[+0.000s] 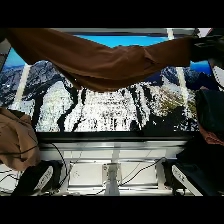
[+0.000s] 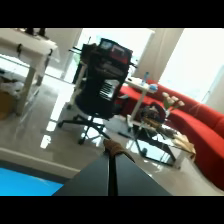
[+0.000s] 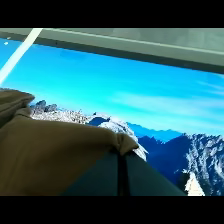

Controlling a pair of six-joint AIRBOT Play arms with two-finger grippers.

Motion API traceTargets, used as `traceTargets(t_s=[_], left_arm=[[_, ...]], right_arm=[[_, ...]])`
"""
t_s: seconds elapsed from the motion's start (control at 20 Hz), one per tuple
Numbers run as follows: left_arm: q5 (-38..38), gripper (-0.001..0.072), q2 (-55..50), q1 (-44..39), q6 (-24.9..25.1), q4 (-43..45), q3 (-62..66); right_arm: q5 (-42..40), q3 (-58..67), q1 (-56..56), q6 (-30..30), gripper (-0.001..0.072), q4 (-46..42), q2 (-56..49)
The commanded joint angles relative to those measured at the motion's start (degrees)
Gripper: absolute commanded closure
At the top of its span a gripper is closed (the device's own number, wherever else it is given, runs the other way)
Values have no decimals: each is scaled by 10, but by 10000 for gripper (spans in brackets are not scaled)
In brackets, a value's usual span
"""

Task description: Fold the clothes and pants, and hang the long-sleeved shirts on hangers.

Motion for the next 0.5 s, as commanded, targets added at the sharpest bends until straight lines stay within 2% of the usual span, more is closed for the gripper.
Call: traceTargets(t_s=[0.0,0.15,0.3,0.45], left_arm=[[-95,692,67,0,0,0,0],[-166,692,108,0,0,24,0],[-230,693,121,0,-6,47,0],[-361,692,119,0,-70,51,-1]], right_arm=[[69,0,0,2,699,-16,85],[78,0,0,3,699,-55,142],[91,0,0,33,699,-84,162],[160,-8,0,62,699,-76,153]])
